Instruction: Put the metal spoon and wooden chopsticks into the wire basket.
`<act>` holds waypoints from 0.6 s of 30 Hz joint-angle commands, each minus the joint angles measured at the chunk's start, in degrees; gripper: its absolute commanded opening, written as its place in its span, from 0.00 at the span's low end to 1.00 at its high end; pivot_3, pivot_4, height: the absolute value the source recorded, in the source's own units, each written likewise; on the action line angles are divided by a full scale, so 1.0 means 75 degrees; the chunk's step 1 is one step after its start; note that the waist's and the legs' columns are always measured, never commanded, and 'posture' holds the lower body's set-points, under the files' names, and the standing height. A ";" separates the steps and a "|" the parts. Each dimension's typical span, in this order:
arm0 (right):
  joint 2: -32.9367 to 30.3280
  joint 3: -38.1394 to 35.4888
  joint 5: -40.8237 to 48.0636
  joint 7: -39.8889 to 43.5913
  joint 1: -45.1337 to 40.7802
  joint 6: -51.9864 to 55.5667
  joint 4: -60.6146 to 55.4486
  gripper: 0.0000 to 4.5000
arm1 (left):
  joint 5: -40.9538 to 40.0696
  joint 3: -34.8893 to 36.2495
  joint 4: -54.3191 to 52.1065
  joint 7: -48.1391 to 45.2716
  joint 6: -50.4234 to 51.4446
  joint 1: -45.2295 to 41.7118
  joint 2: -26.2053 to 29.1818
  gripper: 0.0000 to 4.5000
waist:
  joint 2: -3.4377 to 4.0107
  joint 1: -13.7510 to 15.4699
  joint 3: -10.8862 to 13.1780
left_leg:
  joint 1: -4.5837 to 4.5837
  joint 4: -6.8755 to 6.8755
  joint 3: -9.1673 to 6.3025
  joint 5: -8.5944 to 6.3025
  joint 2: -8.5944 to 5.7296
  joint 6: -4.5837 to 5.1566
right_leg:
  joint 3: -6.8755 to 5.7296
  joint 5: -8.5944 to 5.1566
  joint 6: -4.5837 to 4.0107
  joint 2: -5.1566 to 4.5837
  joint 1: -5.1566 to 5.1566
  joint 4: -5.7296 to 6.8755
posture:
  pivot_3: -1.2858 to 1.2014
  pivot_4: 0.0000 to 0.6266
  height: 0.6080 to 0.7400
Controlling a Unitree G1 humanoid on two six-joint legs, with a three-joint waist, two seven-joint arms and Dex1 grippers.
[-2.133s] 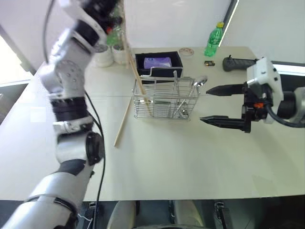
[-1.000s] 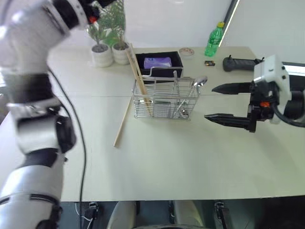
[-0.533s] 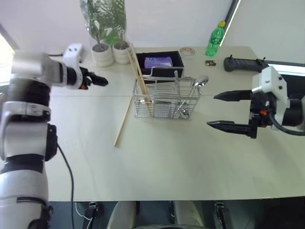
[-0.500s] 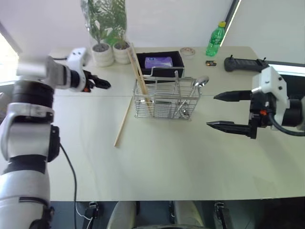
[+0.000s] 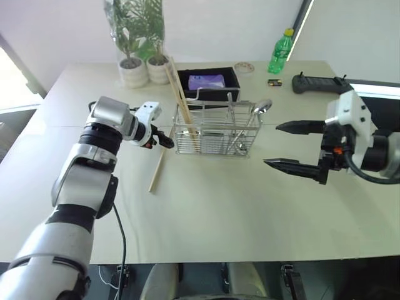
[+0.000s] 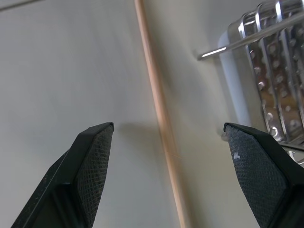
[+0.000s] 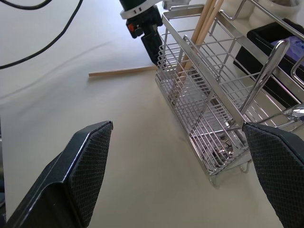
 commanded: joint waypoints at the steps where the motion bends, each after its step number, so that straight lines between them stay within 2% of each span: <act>1: 0.0108 -0.0415 0.0204 -0.0225 0.0018 -0.0027 -0.0219 1.00 | 0.0351 -0.0101 0.0315 -0.0077 -0.0377 -0.0251 -0.0201 0.87 | 0.0001 0.0020 -0.0003 | 0.0002 0.0001 0.0000 0.0000 0.0000 0.0000 | 0.0000 0.0000 0.0000 -0.0001 0.0005 0.0000 | 0.52 0.24 0.80; 13: 0.0240 -0.0614 0.0544 -0.0673 0.0256 -0.0030 -0.0503 1.00 | 0.1030 0.0077 0.1650 -0.0133 -0.1306 -0.0576 -0.0756 0.87 | 0.0006 0.0105 -0.0011 | 0.0015 0.0006 -0.0002 0.0000 -0.0003 0.0000 | -0.0001 0.0000 0.0001 -0.0002 0.0022 0.0001 | 0.52 0.24 0.80; 16: 0.0228 -0.0653 0.0646 -0.0772 0.0257 -0.0027 -0.0510 1.00 | 0.1154 0.0132 0.1829 -0.0111 -0.1450 -0.0608 -0.0809 0.69 | 0.0007 0.0123 -0.0012 | 0.0016 0.0007 -0.0002 0.0000 -0.0003 0.0000 | -0.0001 -0.0001 0.0002 -0.0001 0.0022 0.0002 | 0.52 0.24 0.80; 18: 0.0207 -0.0690 0.0730 -0.0829 0.0239 -0.0014 -0.0498 1.00 | 0.1219 0.0186 0.1915 -0.0137 -0.1464 -0.0618 -0.0829 0.47 | 0.0007 0.0141 -0.0012 | 0.0016 0.0007 -0.0002 0.0000 -0.0003 0.0000 | -0.0001 -0.0001 0.0002 -0.0002 0.0022 0.0002 | 0.52 0.24 0.80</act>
